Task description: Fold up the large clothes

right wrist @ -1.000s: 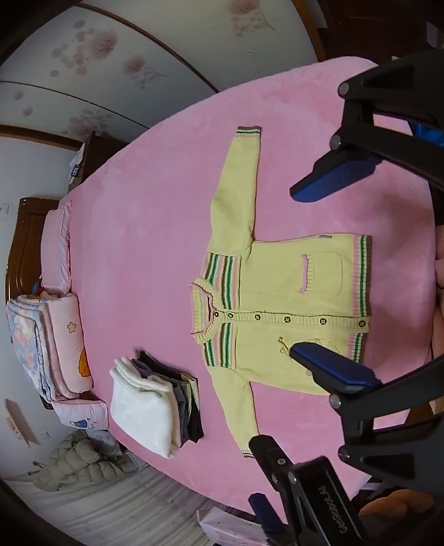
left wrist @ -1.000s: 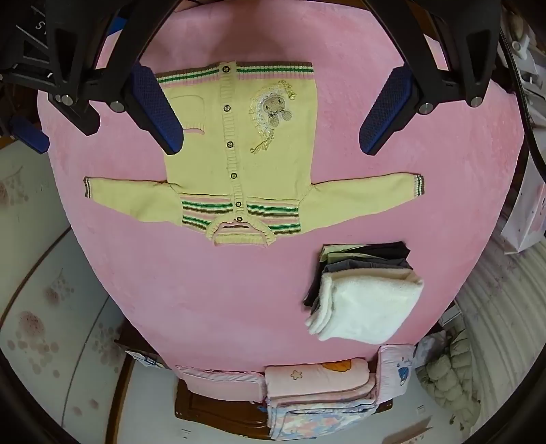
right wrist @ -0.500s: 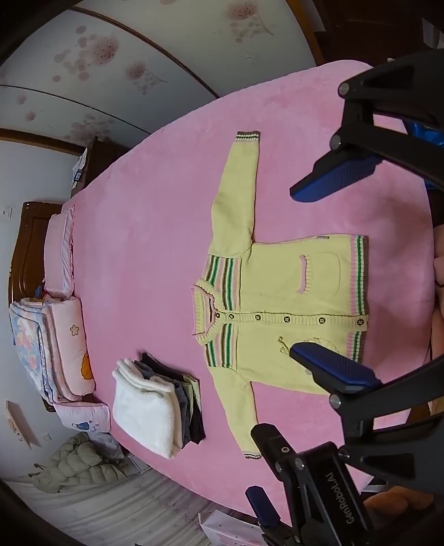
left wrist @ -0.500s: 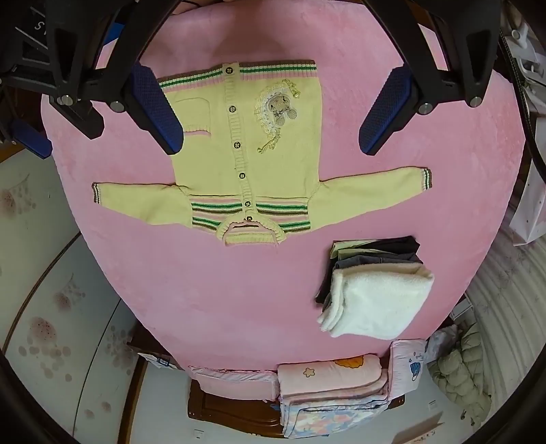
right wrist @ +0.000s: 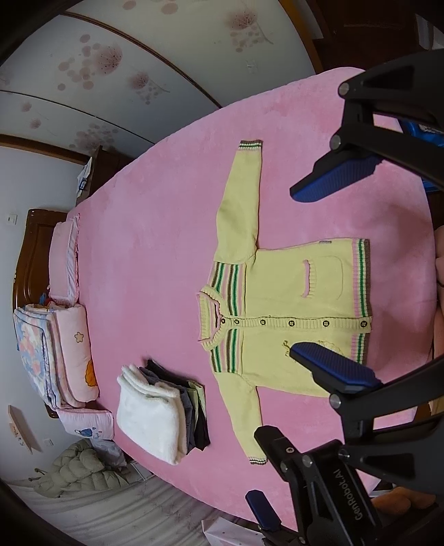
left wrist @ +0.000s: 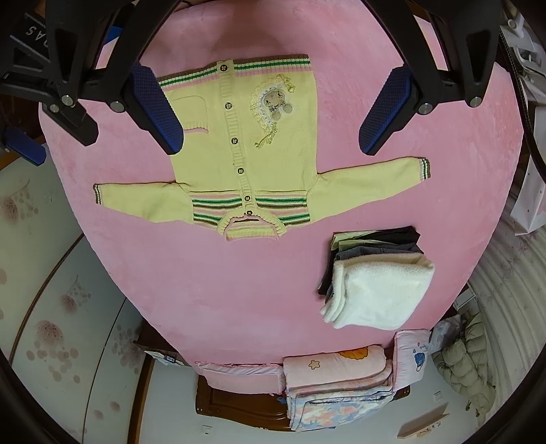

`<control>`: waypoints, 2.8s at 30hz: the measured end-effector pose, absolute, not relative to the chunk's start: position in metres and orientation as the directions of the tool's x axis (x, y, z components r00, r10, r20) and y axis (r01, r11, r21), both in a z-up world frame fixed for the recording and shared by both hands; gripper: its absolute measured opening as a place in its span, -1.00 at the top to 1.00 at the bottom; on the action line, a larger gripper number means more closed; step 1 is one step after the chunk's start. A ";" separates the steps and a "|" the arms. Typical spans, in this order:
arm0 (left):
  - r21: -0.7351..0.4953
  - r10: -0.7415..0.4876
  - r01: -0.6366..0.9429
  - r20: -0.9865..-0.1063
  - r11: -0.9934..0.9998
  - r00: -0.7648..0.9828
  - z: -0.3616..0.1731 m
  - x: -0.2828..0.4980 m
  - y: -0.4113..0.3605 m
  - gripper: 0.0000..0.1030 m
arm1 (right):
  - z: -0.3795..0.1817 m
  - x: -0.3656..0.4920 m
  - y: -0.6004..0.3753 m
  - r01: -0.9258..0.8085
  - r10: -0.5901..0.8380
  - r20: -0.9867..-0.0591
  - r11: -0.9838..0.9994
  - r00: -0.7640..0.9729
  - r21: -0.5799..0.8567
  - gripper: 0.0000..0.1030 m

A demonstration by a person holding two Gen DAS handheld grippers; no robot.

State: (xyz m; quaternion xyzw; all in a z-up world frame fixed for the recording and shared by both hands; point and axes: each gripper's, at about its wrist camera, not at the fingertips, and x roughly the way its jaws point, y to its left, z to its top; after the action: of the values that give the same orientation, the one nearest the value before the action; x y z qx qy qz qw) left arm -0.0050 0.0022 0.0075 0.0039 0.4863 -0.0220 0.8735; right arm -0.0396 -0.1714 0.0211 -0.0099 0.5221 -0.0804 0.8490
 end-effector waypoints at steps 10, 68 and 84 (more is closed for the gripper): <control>-0.027 -0.062 0.074 -0.846 0.997 0.529 0.008 -0.011 0.011 -0.99 | 0.024 -0.050 -0.162 0.165 -0.167 -0.880 0.981 0.445 -0.103 -0.65; 0.000 -0.007 0.013 -0.814 1.000 0.581 0.019 0.000 -0.045 -0.99 | 0.043 -0.048 -0.214 0.102 -0.119 -0.837 0.992 0.534 -0.076 -0.65; 0.102 0.082 -0.002 -0.788 0.995 0.610 0.020 0.039 -0.099 -0.99 | 0.032 -0.019 -0.270 0.063 -0.049 -0.839 0.998 0.541 -0.018 -0.65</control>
State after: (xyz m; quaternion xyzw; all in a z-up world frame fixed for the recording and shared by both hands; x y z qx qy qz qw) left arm 0.0387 -0.0994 0.0196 0.0452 0.4409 0.0234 0.8961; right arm -0.0193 -0.2700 0.0318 0.0073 0.4778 -0.0318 0.8778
